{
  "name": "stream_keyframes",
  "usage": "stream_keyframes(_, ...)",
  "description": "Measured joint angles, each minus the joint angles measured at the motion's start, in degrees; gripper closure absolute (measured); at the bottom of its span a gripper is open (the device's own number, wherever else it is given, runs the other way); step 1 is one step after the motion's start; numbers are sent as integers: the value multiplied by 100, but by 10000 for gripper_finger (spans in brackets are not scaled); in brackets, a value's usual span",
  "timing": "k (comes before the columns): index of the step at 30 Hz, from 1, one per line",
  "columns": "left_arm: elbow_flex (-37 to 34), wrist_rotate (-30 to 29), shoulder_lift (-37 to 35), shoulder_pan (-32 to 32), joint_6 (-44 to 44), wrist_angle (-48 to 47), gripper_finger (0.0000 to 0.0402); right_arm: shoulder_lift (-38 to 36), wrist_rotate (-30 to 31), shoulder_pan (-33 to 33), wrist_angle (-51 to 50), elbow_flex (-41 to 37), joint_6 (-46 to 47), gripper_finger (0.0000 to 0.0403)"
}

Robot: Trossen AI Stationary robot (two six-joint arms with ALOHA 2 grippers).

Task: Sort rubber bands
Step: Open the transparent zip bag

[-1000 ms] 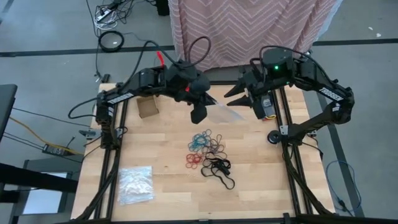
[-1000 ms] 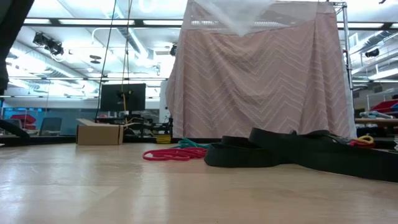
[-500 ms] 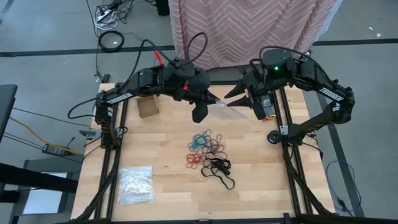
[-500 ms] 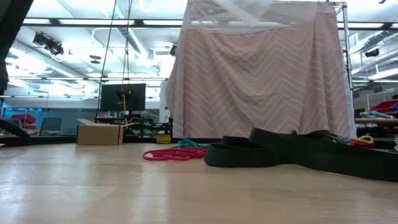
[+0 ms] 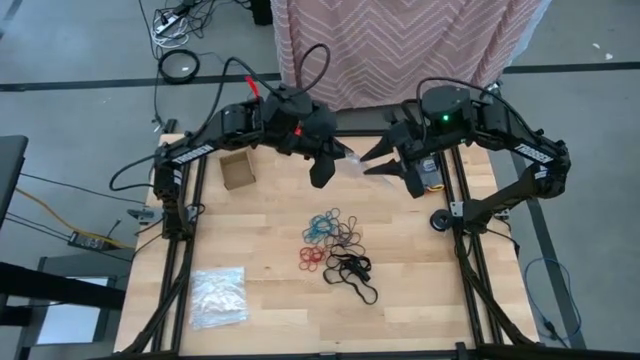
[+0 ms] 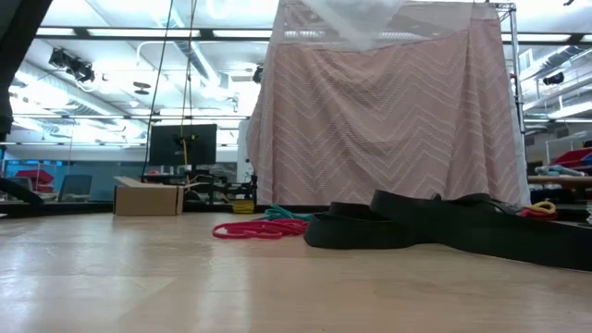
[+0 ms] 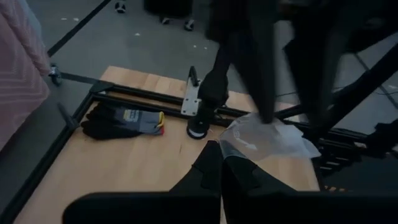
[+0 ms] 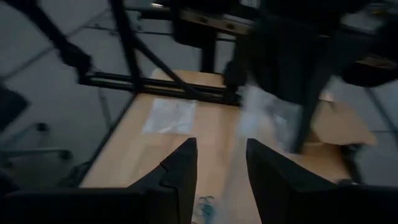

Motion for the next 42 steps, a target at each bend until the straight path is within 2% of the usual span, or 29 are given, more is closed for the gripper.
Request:
stream_keyframes(7, 0, 360, 0, 10, -282, 385, 401, 11, 473, 2, 208, 0, -62, 283)
stream_keyframes(16, 0, 508, -2, 94, -384, 101, 401, 17, 730, -3, 264, 0, -168, 340)
stream_keyframes(24, 0, 1081, -25, 186, -385, -109, 401, 9, 728, -4, 160, 0, -407, 333)
stream_keyframes(32, 0, 1022, -311, 198, -276, -300, 401, -2, 697, 36, -343, 0, -222, 328)
stream_keyframes(37, 0, 371, -513, 222, -242, -218, 401, -2, 665, 306, -323, 0, -77, 329)
stream_keyframes(39, 0, 176, -565, 245, -277, -22, 401, -2, 996, 451, -210, 0, -172, 329)
stream_keyframes(42, 0, 122, -577, 263, -383, 244, 401, 13, 1809, 654, 34, 0, -497, 326)
